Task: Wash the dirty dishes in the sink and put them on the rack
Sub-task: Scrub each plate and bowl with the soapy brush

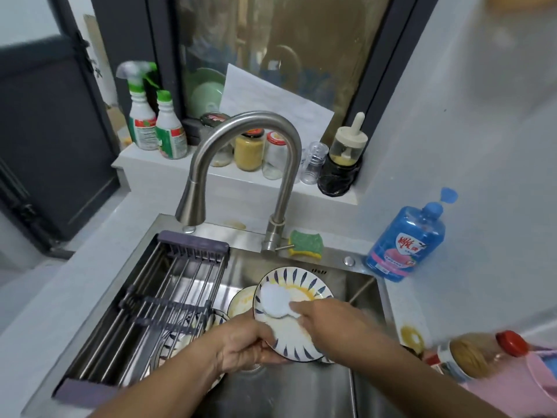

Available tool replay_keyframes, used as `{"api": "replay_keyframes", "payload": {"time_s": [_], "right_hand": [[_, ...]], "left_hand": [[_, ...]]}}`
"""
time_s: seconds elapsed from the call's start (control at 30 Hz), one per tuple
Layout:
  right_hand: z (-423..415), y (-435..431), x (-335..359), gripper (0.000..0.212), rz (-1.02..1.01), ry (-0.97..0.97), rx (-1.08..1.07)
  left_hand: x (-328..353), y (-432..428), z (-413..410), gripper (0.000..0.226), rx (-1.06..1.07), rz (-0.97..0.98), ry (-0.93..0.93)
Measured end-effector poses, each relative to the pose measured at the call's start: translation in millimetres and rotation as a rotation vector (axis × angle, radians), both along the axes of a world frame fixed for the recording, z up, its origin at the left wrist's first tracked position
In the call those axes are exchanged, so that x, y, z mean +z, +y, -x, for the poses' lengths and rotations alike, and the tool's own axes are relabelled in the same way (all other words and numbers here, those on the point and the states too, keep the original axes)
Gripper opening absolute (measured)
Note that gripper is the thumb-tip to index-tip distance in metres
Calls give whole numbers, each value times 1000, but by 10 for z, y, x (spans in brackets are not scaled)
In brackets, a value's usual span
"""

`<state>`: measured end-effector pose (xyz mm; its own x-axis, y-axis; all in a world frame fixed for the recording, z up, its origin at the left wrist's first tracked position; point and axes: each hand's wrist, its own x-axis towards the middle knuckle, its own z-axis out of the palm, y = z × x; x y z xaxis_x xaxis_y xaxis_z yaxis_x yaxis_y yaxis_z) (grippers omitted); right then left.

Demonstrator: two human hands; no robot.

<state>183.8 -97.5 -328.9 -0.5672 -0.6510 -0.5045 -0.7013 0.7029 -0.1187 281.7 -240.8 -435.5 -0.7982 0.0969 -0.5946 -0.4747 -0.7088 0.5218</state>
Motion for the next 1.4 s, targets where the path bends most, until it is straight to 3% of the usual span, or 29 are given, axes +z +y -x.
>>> {"api": "replay_keyframes", "payload": {"time_s": [0.13,0.27,0.43,0.57,0.77,0.87,1.07,1.23,1.4], "right_hand": [[-80,226,135,40,-82,52,92],[144,191,271,43,-135,183,10],[84,-127,300,42,15,102,75],[-85,27,354,42,-55,88,180],[158,303,575,46,-112,268,53],[156,135,538,40,7,201,19],[-24,61,391,41,111,21,49],[-75,189,519,40,27,-33,109],[22,403,646,40,-157,153,140]], "left_hand": [[42,-113,-165,58,94,1,13],[79,-76,-227,59,104,29,0],[268,56,-182,61,101,6,54],[302,-13,-231,66,185,-46,124],[333,8,-290,62,157,-5,168],[347,123,-228,65,76,36,185],[355,196,-203,62,153,-128,274],[420,218,-261,51,308,-376,297],[400,107,-223,54,342,-162,135]]}}
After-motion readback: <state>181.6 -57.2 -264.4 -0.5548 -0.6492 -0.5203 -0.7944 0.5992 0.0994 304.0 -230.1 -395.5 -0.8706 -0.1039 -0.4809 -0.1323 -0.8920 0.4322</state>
